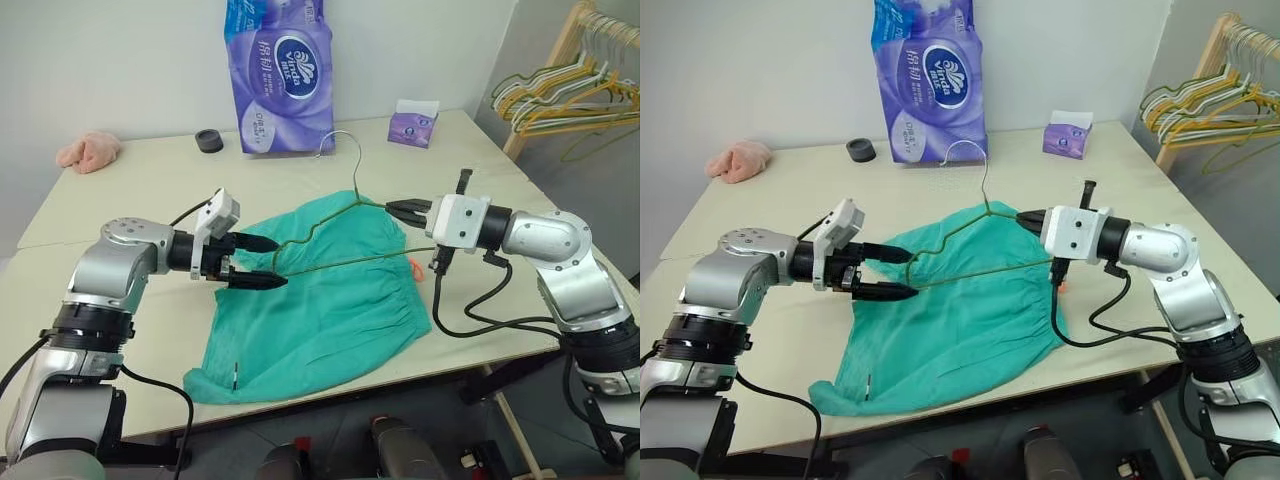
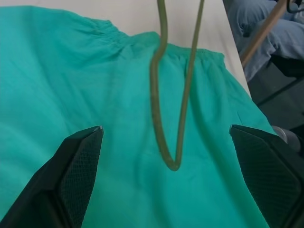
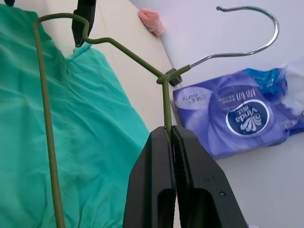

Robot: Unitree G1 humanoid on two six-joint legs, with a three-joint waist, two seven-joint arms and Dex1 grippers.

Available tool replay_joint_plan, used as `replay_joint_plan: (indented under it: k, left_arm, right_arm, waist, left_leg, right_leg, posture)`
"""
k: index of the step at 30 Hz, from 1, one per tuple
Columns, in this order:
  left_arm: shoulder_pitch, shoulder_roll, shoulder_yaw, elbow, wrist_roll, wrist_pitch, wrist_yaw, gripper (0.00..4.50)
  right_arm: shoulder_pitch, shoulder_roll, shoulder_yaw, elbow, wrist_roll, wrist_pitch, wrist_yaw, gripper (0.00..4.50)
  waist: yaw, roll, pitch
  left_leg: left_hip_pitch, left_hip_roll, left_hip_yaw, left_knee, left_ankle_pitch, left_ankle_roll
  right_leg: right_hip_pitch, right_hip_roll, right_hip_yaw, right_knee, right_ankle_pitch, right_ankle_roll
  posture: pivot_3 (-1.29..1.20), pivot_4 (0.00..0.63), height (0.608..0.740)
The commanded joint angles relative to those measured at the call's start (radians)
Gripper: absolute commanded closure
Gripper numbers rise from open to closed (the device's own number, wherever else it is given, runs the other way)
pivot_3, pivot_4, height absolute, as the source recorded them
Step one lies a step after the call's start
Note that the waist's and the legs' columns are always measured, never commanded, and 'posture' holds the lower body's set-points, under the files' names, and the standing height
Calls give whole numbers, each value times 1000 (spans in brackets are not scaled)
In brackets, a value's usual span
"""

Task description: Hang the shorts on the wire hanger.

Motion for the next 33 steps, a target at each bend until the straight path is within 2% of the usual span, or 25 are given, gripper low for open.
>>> replay_joint_plan:
  k: [1, 4, 7, 19, 20, 21, 25, 30, 33]
  left_arm:
    - [-3, 4, 5, -26, 10, -15, 4, 0]
    - [-5, -9, 1, -22, 12, -12, 13, 0]
    - [-5, -20, -1, -22, 12, -9, 16, 533]
    - [14, -26, -3, -63, 2, 8, 14, 4209]
    - [17, -24, -1, -68, 0, 9, 14, 4471]
    - [18, -23, -1, -72, 0, 10, 14, 4471]
    - [31, -12, 0, -95, 6, 1, 14, 4500]
    - [50, 2, 2, -118, 31, -23, 35, 4500]
    - [65, 21, -11, -132, 72, -87, 34, 4500]
  right_arm:
    - [-40, 13, -8, -45, 11, -6, 10, 4458]
    - [-46, 25, -8, -60, 17, 12, 15, 4458]
    - [-48, 33, -8, -74, 18, 29, 18, 4500]
    - [-34, 43, 1, -110, 16, 73, 31, 4500]
    - [-26, 39, 5, -113, 18, 78, 40, 4500]
    - [-20, 36, 8, -115, 20, 82, 47, 4500]
    - [-1, 26, 9, -124, 26, 90, 71, 3495]
    - [35, -49, -48, -165, 91, 217, 132, 1776]
    - [69, -127, -109, -195, 169, 372, 165, 745]
  waist:
    - [0, 0, 0]
    - [0, 0, 0]
    - [0, 0, 0]
    - [0, 0, 0]
    - [0, 0, 0]
    - [0, 0, 0]
    - [0, 0, 0]
    - [3, 0, 0]
    - [5, 0, 0]
  left_leg:
    - [0, 0, 0, 0, 0, 0]
    - [0, 0, 0, 0, 0, 0]
    - [0, 0, 0, 0, 0, 0]
    - [0, 0, 0, 0, 0, 0]
    - [0, 0, 0, 0, 0, 0]
    - [0, 0, 0, 0, 0, 0]
    - [0, 0, 0, 0, 0, 0]
    - [0, 0, 0, 0, 0, 0]
    - [0, 0, 0, 0, 0, 0]
  right_leg:
    - [0, 0, 0, 0, 0, 0]
    - [0, 0, 0, 0, 0, 0]
    - [0, 0, 0, 0, 0, 0]
    - [0, 0, 0, 0, 0, 0]
    - [0, 0, 0, 0, 0, 0]
    - [0, 0, 0, 0, 0, 0]
    - [0, 0, 0, 1, 0, 0]
    - [0, 0, 0, 0, 0, 0]
    - [0, 0, 0, 0, 0, 0]
  posture:
    - [-220, 103, 740]
    - [-222, 104, 740]
    - [-224, 104, 740]
    - [-225, 102, 740]
    - [-224, 102, 740]
    - [-223, 101, 740]
    - [-220, 101, 740]
    - [-214, 99, 740]
    - [-216, 100, 740]
